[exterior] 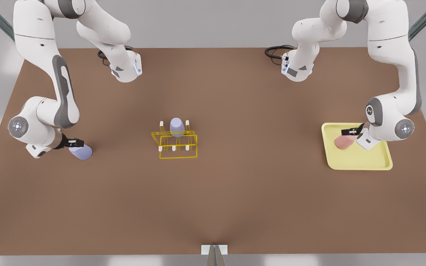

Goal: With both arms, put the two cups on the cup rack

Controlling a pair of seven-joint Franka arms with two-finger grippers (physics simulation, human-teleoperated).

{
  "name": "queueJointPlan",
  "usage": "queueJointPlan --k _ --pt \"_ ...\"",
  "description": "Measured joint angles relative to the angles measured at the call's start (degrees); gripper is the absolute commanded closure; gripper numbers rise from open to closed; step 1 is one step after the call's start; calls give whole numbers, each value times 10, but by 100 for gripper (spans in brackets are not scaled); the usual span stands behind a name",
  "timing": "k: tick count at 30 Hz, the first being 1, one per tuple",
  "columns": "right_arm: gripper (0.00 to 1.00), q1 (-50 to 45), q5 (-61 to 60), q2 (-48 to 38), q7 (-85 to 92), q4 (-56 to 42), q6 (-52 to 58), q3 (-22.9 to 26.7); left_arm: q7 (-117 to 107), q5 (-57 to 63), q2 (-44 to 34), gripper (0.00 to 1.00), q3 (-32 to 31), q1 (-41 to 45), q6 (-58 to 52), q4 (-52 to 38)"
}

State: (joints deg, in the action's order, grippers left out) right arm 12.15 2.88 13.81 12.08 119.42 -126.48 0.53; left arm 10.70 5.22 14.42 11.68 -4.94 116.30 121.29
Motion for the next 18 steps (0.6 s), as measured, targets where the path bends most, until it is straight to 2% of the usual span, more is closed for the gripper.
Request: queueJointPlan --k 17,18 --pt "0 33 1 49 16 68 -150 -1 107 -1 73 0 1 -20 146 34" --pt "0 33 1 53 17 68 -155 -1 110 -1 75 4 1 -20 150 34"
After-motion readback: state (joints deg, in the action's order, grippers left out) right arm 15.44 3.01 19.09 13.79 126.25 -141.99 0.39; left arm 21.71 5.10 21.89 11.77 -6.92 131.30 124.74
